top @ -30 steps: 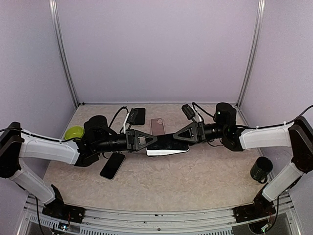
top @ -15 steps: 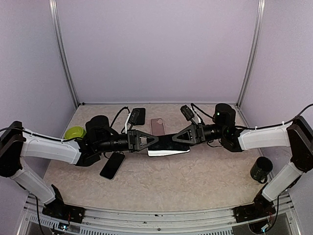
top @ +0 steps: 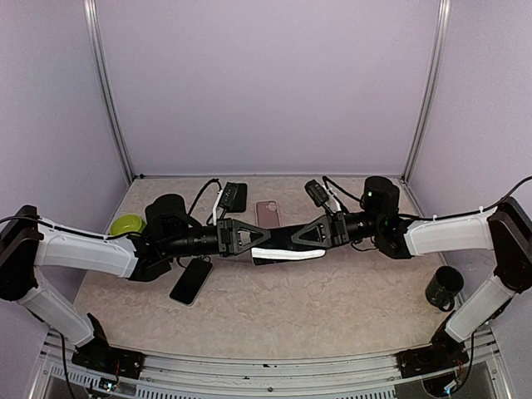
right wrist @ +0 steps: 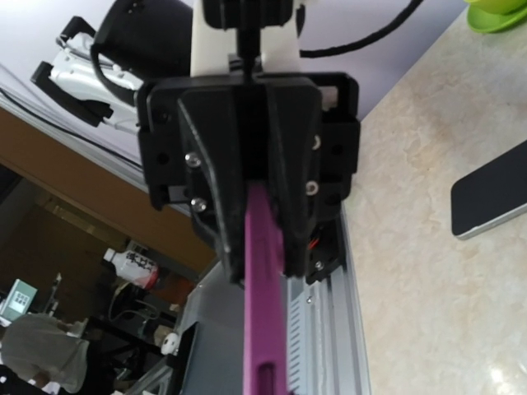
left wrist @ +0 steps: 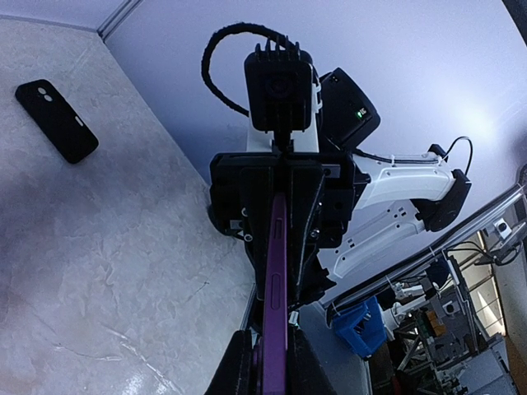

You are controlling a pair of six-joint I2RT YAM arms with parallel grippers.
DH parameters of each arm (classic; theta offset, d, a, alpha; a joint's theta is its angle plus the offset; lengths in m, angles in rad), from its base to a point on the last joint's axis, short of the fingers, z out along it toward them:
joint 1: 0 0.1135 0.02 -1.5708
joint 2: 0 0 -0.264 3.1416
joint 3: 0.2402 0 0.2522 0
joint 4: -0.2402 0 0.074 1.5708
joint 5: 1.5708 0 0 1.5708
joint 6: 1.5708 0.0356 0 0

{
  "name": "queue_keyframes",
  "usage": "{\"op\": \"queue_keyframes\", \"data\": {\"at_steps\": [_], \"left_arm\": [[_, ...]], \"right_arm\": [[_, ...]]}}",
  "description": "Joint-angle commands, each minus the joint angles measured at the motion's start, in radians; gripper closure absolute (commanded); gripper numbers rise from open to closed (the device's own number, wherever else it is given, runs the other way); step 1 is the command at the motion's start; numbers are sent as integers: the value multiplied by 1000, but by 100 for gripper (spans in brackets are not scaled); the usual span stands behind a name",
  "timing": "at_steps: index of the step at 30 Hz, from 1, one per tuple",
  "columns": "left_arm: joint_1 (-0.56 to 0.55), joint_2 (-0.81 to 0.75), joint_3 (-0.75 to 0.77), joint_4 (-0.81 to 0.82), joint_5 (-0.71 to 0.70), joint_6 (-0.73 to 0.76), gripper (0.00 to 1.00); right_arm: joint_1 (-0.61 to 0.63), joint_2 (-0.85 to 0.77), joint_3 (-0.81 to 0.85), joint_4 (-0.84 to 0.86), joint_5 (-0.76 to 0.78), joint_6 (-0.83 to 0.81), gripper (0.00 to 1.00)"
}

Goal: Put the phone into the phone case
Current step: Pass from the left arm to the right, then rotate the phone case at the center of the board.

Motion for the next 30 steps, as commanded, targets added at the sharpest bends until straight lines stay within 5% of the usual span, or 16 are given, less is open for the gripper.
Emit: {"op": "queue_keyframes", "data": {"at_steps": [1, 6, 14, 20, 30], "left_arm": [[5, 0, 38, 46, -28, -8, 100], [10, 5, 34, 45, -30, -14, 96], [56, -24, -2, 19, -81, -2, 56], [74, -28, -4, -95, -197, 83, 52], [105, 113, 158, -354, -460, 265, 52]], "right_arm": [[14, 3, 4, -18, -20, -26, 100], [15, 2, 1, -21, -21, -32, 100], [-53, -56, -27, -126, 76, -85, 100], [-82, -142, -11, -396, 347, -240, 100], [-82, -260, -10, -605, 774, -294, 100]]}}
